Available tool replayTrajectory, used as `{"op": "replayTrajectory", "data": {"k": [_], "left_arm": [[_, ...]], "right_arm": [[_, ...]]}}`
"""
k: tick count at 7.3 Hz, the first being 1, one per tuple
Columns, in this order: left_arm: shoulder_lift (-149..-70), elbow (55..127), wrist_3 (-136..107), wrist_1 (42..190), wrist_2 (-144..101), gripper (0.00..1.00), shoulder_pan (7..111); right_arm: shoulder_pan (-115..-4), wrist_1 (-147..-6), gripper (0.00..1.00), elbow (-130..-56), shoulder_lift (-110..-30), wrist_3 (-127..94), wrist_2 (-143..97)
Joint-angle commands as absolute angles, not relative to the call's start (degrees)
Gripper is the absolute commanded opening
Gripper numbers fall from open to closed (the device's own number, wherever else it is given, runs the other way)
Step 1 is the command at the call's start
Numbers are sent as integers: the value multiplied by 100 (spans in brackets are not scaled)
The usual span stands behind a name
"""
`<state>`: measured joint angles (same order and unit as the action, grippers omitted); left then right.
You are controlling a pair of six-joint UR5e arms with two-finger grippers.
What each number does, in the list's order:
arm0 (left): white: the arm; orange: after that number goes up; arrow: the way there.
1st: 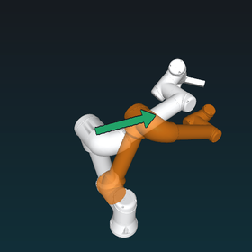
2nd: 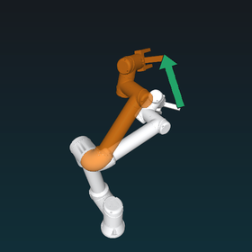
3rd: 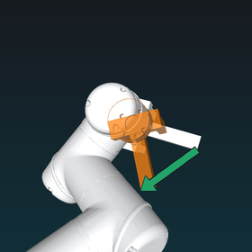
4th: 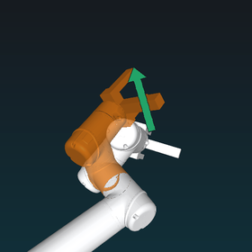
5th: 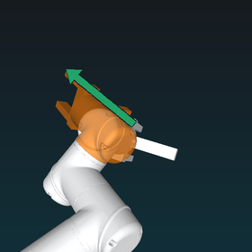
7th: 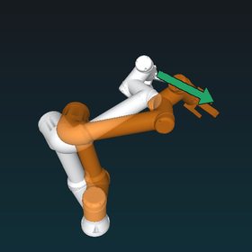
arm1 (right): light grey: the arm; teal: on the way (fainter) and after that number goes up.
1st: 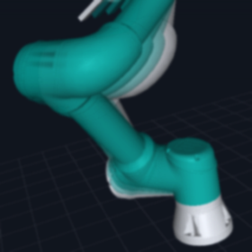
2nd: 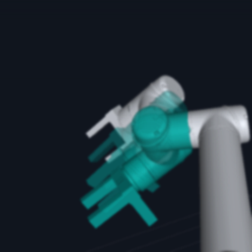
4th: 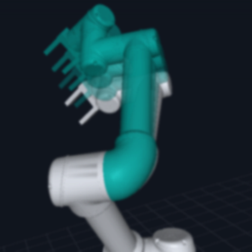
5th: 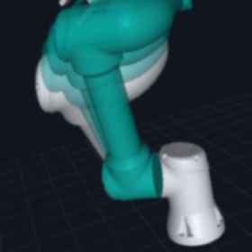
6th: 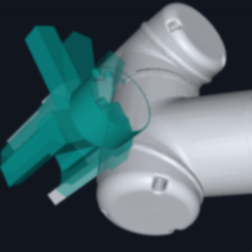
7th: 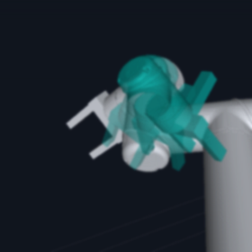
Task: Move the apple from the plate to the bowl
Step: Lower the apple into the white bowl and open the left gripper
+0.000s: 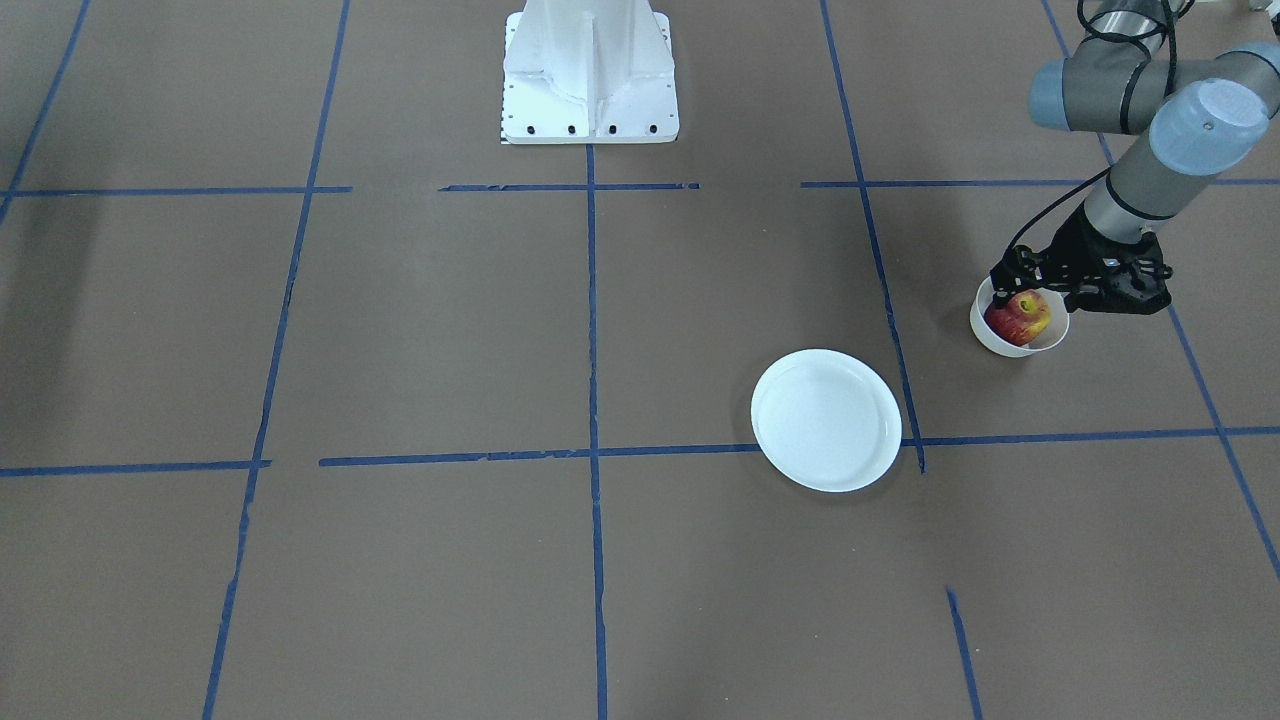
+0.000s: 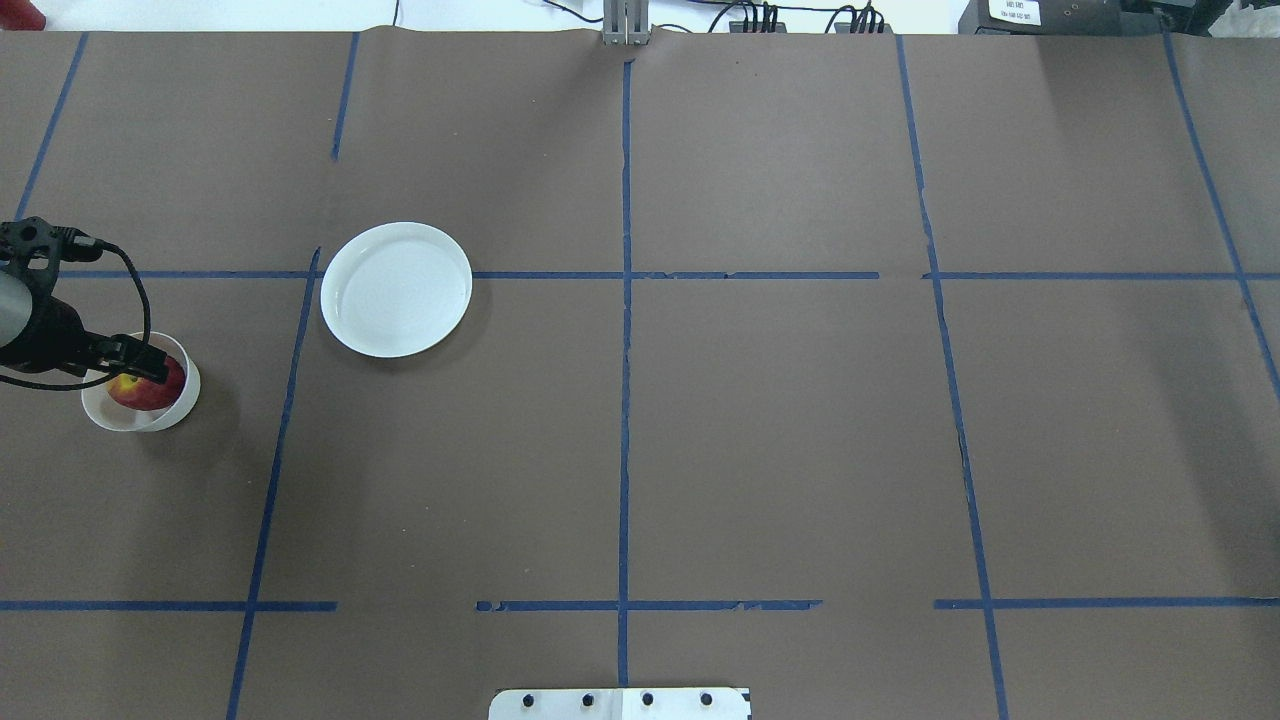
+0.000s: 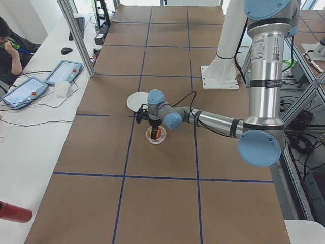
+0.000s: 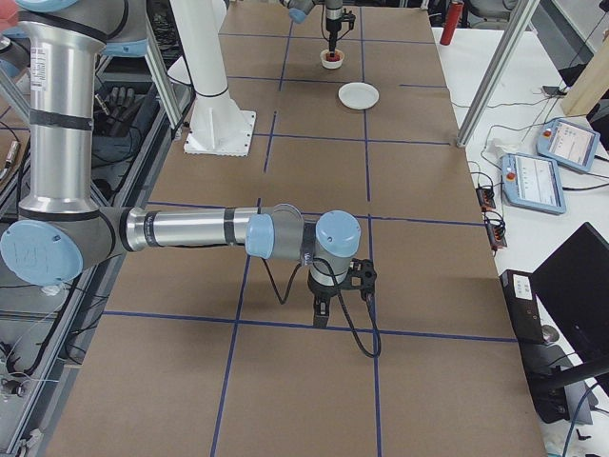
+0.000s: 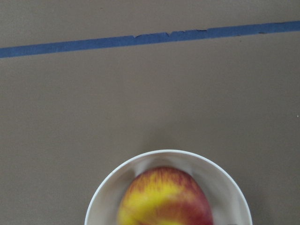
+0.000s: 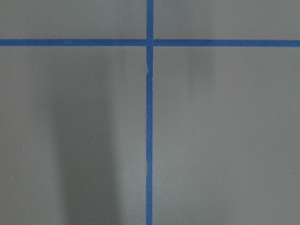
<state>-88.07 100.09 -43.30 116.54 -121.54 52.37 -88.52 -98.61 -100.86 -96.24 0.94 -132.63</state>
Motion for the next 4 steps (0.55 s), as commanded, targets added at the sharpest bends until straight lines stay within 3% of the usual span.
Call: {"op": "replayTrajectory", "data": {"k": [1,3,4], "left_arm": [[-8815,10133,-3983,11619,-12190,100,5273],[-9068,10283,-3197,11018,-12225,100,5938],[-9618,10222,-2521,10177,-12217,100,6307]], "right_arm": [[-8851,-9861,100,-10081,-9624,97,-13263],[-8851,-9861,100,-10090,-9624,97,-13263],[-8851,-9861,100,-10090,-9624,97,-13263]]}}
